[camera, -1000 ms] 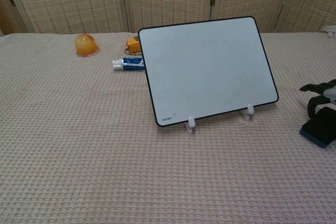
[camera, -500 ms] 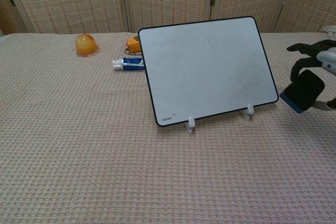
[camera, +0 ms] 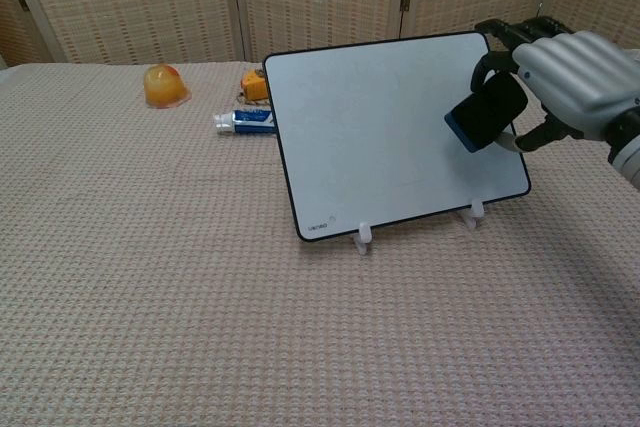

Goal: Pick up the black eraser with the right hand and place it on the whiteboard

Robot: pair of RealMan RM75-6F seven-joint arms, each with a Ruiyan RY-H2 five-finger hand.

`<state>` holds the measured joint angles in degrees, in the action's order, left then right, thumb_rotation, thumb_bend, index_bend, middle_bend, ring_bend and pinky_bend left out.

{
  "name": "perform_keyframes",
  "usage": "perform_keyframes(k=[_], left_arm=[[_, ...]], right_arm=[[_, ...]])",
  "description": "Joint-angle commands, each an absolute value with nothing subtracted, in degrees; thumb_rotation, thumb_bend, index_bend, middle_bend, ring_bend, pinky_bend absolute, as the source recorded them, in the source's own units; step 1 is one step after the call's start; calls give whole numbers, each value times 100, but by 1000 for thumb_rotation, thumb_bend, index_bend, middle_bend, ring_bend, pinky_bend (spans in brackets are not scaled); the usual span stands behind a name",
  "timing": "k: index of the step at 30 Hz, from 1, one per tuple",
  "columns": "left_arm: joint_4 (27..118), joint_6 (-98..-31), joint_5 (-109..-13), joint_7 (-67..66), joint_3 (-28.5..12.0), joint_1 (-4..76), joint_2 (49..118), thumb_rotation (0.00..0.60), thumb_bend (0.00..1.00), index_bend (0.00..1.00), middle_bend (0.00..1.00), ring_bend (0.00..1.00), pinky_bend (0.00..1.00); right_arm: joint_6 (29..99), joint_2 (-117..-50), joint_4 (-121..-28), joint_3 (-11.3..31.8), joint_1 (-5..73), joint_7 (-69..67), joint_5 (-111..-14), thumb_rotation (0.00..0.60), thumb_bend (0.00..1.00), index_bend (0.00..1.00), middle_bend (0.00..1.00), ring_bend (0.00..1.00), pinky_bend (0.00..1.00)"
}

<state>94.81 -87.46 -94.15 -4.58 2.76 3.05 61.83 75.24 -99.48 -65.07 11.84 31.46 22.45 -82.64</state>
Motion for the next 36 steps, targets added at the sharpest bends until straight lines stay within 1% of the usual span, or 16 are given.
perform_keyframes(k=[1, 6, 8, 12, 13, 14, 16, 19, 24, 28, 31, 32, 34, 36], left_arm=[[9488, -8782, -9443, -384, 287, 289, 6146, 600, 213, 44, 177, 140, 66], [9498, -8827, -9504, -319, 304, 272, 6123, 600, 213, 45, 177, 141, 66], [9495, -8828, -9492, -295, 294, 274, 6118, 600, 213, 45, 177, 141, 66], [9481, -8801, -9387, -286, 242, 282, 6126, 600, 214, 54, 177, 141, 66], [9481, -8782, -9372, -302, 239, 287, 6132, 600, 215, 64, 177, 141, 66], [9484, -8768, -9367, -312, 238, 291, 6132, 600, 215, 72, 177, 141, 66], [9491, -8761, -9357, -333, 230, 295, 6136, 600, 216, 82, 177, 141, 66], [9498, -8755, -9345, -338, 223, 296, 6136, 600, 216, 82, 177, 141, 66], [9503, -8747, -9346, -315, 225, 297, 6122, 600, 215, 82, 176, 141, 66], [9486, -8769, -9342, -288, 219, 286, 6120, 600, 215, 83, 177, 141, 65], [9481, -8769, -9328, -300, 204, 289, 6134, 600, 215, 82, 176, 140, 65], [9474, -8780, -9338, -324, 197, 290, 6148, 600, 215, 73, 176, 140, 65], [9445, -8826, -9381, -355, 182, 291, 6192, 600, 215, 21, 174, 126, 62], [9380, -8914, -9445, -413, 166, 276, 6260, 600, 215, 0, 149, 93, 50]], right_arm=[[7490, -10178, -6216, 1282, 3279, 2156, -8228, 600, 315, 562, 70, 101, 0], [7290, -10411, -5820, 1377, 3509, 2162, -8155, 600, 315, 558, 68, 101, 0], [7254, -10441, -5793, 1406, 3558, 2154, -8129, 600, 315, 523, 60, 97, 0], [7258, -10424, -5859, 1448, 3585, 2183, -8075, 600, 315, 351, 22, 79, 0], [7227, -10404, -5883, 1448, 3590, 2237, -8043, 600, 314, 287, 11, 75, 0], [7188, -10387, -5911, 1452, 3595, 2280, -8010, 600, 314, 250, 6, 72, 0], [7110, -10346, -5998, 1463, 3606, 2322, -7943, 600, 314, 138, 0, 60, 0], [7032, -10265, -6138, 1443, 3608, 2361, -7893, 600, 315, 82, 0, 51, 0], [6961, -10067, -6479, 1326, 3530, 2478, -7846, 600, 314, 43, 0, 27, 0], [7022, -9512, -7351, 1092, 3223, 2510, -7835, 600, 314, 7, 0, 5, 0], [6986, -8708, -8475, 801, 2867, 2548, -7739, 600, 314, 0, 0, 0, 0], [6989, -8369, -8866, 680, 2732, 2520, -7726, 600, 314, 0, 0, 0, 0], [7017, -7917, -9329, 510, 2530, 2526, -7664, 600, 314, 0, 0, 0, 0], [7139, -7476, -9740, 322, 2289, 2566, -7620, 600, 315, 0, 0, 0, 0]])
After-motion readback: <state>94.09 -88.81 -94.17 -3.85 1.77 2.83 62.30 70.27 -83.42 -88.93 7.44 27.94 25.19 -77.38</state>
